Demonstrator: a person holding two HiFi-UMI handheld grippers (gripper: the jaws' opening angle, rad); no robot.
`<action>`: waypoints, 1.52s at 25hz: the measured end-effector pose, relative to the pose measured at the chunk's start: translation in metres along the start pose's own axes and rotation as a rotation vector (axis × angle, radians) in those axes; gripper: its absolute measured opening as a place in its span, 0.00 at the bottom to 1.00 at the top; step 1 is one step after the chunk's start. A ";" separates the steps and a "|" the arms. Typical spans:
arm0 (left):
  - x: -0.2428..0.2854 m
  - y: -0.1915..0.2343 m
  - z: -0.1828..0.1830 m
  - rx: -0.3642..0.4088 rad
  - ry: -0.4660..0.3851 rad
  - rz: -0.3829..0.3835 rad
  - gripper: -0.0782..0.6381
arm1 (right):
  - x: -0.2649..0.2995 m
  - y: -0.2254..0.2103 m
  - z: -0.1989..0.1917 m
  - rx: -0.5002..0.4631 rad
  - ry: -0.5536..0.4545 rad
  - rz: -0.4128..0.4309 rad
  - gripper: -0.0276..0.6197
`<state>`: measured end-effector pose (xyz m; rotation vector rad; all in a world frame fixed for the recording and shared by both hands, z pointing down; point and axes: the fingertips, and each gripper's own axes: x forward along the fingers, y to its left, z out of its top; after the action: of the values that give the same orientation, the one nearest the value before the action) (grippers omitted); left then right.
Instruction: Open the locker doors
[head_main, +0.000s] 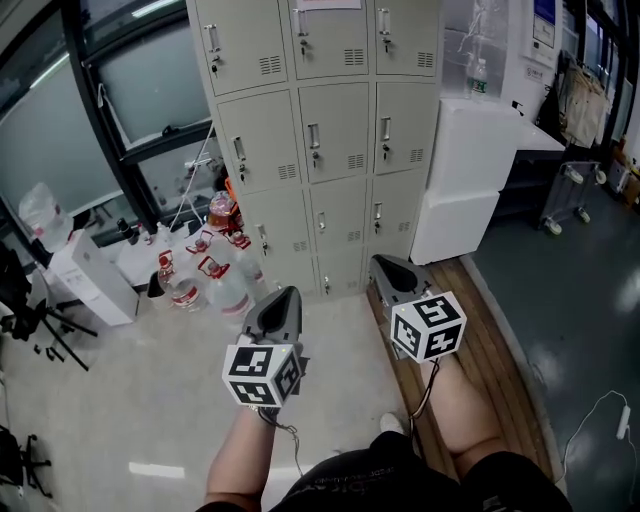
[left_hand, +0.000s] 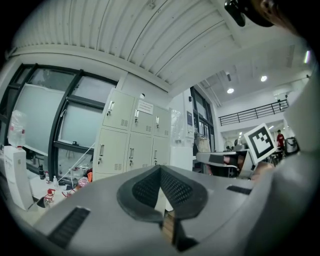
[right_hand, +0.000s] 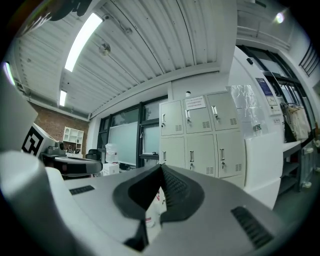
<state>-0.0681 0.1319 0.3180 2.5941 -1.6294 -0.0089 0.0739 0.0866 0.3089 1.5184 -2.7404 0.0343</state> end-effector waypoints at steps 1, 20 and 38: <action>-0.001 0.004 0.000 -0.002 -0.001 0.005 0.11 | 0.004 0.002 0.000 0.001 -0.001 0.004 0.04; 0.157 0.079 0.001 0.019 0.024 0.114 0.11 | 0.188 -0.098 -0.003 0.047 -0.018 0.123 0.04; 0.330 0.143 0.007 0.002 0.016 0.218 0.11 | 0.372 -0.206 -0.009 0.046 -0.003 0.229 0.04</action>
<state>-0.0537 -0.2271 0.3329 2.3967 -1.8963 0.0255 0.0514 -0.3373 0.3275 1.2064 -2.9198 0.0974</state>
